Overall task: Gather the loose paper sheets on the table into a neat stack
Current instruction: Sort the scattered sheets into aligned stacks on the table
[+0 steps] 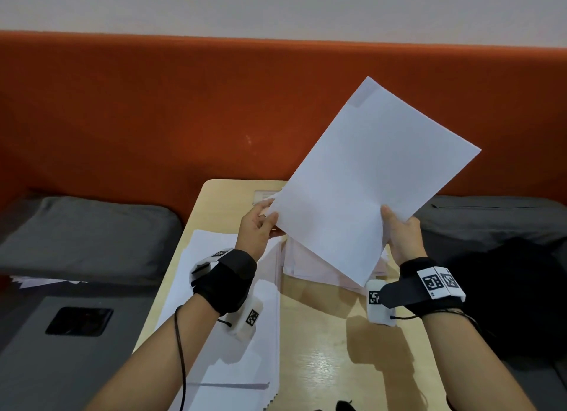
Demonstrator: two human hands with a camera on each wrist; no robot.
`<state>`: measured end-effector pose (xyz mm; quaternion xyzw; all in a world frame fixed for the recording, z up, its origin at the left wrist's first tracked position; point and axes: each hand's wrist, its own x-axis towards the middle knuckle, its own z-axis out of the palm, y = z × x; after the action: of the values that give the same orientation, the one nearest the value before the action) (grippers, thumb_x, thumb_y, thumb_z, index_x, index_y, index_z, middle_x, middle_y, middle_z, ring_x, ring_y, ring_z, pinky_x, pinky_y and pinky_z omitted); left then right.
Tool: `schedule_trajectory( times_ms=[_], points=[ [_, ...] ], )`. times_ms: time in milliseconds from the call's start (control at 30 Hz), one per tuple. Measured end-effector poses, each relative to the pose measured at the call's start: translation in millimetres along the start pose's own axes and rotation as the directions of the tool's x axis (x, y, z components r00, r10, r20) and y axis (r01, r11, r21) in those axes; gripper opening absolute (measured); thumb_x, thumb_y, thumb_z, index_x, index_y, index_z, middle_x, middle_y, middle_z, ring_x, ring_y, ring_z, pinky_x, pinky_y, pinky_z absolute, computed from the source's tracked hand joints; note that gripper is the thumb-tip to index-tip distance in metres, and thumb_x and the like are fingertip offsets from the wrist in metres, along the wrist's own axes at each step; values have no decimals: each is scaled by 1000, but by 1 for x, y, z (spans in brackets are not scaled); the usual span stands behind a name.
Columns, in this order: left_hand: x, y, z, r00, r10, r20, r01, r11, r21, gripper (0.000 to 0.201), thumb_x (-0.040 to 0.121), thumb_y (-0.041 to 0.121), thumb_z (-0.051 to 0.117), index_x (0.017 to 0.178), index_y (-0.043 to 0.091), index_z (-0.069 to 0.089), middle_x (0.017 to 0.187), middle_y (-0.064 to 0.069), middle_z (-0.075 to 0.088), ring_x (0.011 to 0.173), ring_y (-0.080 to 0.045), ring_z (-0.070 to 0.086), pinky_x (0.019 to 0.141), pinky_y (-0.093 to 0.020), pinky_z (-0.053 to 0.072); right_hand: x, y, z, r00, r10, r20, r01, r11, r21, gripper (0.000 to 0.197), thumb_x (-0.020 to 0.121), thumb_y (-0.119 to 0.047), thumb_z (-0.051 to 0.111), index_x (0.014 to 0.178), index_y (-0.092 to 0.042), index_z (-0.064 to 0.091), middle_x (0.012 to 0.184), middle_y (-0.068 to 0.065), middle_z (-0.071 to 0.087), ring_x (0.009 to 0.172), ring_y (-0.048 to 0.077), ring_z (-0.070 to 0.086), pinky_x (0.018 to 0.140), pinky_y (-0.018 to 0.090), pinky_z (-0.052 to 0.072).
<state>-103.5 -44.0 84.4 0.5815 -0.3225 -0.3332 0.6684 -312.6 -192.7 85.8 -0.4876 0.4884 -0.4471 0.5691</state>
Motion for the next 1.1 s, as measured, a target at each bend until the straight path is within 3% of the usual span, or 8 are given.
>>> schedule_trajectory(
  times_ms=[67, 200, 300, 433, 600, 733, 933, 1100],
  points=[
    [0, 0, -2, 999, 41, -1, -41, 999, 3, 34, 94, -4, 43, 115, 20, 51, 93, -7, 65, 77, -11, 66, 66, -23, 57, -1, 0, 1, 1000, 4, 9, -4, 1000, 8, 32, 92, -13, 57, 123, -6, 55, 121, 8, 62, 112, 24, 59, 103, 46, 44],
    [0, 0, -2, 999, 41, 7, -41, 999, 10, 32, 92, -8, 44, 111, 14, 57, 111, -4, 57, 83, -14, 61, 68, -18, 56, -4, -1, 3, 1000, 8, 18, -8, 1000, 2, 31, 92, -15, 57, 123, -8, 55, 120, 6, 62, 111, 23, 59, 102, 45, 44],
    [-1, -1, -1, 1000, 27, -3, -27, 999, 18, 43, 83, -12, 57, 118, 13, 56, 105, 11, 59, 67, -11, 55, 67, -12, 52, -6, -2, 4, 1000, 6, 15, -6, 1000, 2, 31, 93, -14, 56, 123, -7, 54, 119, 7, 62, 112, 25, 58, 102, 44, 44],
    [-2, -3, 1, 999, 13, -35, -11, 999, 33, 50, 75, -14, 65, 115, 14, 59, 103, 19, 58, 77, -12, 52, 73, -6, 49, -10, -3, 7, 1000, -7, 26, 6, 1000, 17, 31, 93, -13, 55, 124, -6, 54, 120, 8, 61, 111, 25, 58, 99, 41, 45],
    [0, -2, 4, 997, -8, -74, 6, 999, -37, 48, 79, -15, 60, 121, 8, 57, 94, 10, 64, 68, 2, 63, 70, -11, 52, -13, -2, 10, 1000, -14, 23, 12, 998, 55, 36, 94, -11, 54, 128, -1, 51, 123, 10, 59, 109, 22, 57, 95, 34, 45],
    [3, -3, 6, 994, -21, -104, 7, 991, -134, 46, 84, -15, 52, 124, 7, 53, 91, 15, 65, 74, 5, 66, 70, -13, 54, -14, 1, 13, 1000, -11, 11, 10, 997, 79, 34, 93, -10, 55, 126, -1, 52, 122, 11, 60, 107, 22, 58, 95, 35, 45],
    [10, -4, 8, 971, -9, -237, -16, 994, -106, 32, 97, 6, 43, 128, 9, 49, 99, -4, 63, 85, -13, 62, 69, -14, 55, -14, 9, 20, 1000, -6, 15, 5, 998, 67, 23, 92, -14, 58, 115, -11, 57, 106, -1, 65, 106, 22, 60, 101, 44, 45],
    [13, 1, 3, 974, -97, -207, 67, 986, -150, 18, 97, 13, 46, 105, 5, 60, 88, 1, 64, 79, -16, 61, 67, -18, 56, -15, 7, 22, 1000, 7, 2, -7, 998, 59, 35, 92, -11, 57, 125, 0, 53, 122, 13, 61, 111, 27, 59, 100, 42, 45]
  ],
)
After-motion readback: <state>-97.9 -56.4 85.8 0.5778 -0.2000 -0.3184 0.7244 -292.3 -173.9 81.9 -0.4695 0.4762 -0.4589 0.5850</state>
